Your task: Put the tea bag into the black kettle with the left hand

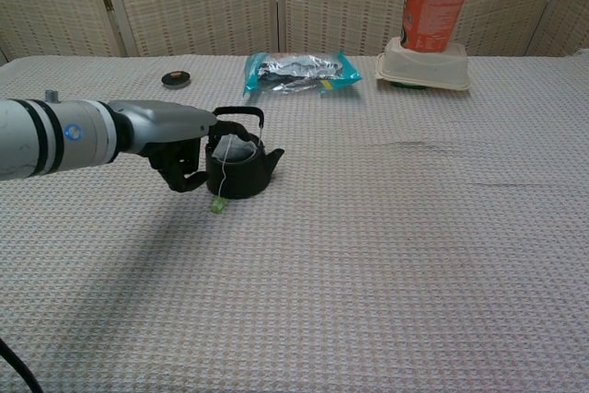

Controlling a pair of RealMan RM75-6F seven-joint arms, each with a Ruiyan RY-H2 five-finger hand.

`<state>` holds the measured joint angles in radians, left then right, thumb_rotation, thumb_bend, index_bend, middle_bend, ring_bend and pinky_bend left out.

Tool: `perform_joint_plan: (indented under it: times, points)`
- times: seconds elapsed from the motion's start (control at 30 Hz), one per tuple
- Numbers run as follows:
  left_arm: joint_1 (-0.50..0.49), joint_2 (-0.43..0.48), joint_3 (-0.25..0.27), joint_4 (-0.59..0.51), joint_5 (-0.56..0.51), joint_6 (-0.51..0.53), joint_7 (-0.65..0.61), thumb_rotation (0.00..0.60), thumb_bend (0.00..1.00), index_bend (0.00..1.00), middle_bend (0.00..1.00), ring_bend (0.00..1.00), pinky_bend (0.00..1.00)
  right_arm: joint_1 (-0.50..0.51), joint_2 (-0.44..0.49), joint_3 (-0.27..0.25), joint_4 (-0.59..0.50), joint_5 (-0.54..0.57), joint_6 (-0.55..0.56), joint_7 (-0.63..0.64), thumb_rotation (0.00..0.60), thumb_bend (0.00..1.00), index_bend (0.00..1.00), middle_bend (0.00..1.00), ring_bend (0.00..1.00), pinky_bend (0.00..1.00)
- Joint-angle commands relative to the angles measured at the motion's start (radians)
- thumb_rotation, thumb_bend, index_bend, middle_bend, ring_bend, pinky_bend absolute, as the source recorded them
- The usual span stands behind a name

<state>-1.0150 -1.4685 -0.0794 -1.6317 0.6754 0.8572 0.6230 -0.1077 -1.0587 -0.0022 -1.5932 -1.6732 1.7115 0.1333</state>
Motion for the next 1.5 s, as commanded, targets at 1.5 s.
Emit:
perform_joint_plan:
  times: [1.5]
  points:
    - [0.123, 0.198, -0.036, -0.266, 0.263, 0.209, -0.165, 0.600, 0.58, 0.01, 1.00, 1.00, 1.00, 0.000, 0.003, -0.020, 0.012, -0.035, 0.014, 0.011, 0.600, 0.27, 0.00, 0.00, 0.00, 0.00]
